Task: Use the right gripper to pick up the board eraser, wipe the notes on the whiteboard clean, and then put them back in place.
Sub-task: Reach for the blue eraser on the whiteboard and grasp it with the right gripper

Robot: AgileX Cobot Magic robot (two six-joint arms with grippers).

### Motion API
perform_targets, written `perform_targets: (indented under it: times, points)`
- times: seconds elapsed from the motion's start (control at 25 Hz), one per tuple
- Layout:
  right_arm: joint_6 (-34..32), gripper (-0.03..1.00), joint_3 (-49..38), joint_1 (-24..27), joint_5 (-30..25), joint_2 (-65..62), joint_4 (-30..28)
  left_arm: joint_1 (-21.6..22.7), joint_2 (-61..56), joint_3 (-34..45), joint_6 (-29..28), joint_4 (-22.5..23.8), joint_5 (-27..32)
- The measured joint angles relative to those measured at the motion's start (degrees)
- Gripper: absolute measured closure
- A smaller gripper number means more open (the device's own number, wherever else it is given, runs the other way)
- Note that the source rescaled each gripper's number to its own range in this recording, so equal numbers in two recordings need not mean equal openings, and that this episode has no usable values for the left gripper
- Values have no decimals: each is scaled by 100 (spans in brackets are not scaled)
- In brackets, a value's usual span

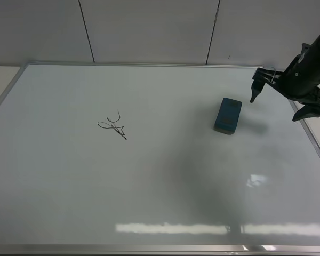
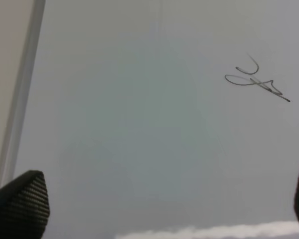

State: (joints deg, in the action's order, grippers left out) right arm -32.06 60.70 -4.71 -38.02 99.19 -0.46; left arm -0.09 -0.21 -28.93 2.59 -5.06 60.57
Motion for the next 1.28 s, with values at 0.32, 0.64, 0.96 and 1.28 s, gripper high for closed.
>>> perform_targets:
  times: [0.32, 0.64, 0.96, 1.28]
  points:
    - [806, -3, 1393, -115, -459, 1077, 997, 0, 0, 0, 0, 0, 0]
    - [17, -3, 2206, -936, -1181, 1701, 373, 0, 0, 0, 0, 0, 0]
    - [-706, -3, 2388, -1404, -1887, 1769, -377, 0, 0, 0, 0, 0, 0]
    - [-714, -3, 2388, -1422, -2011, 1994, -519, 0, 0, 0, 0, 0, 0]
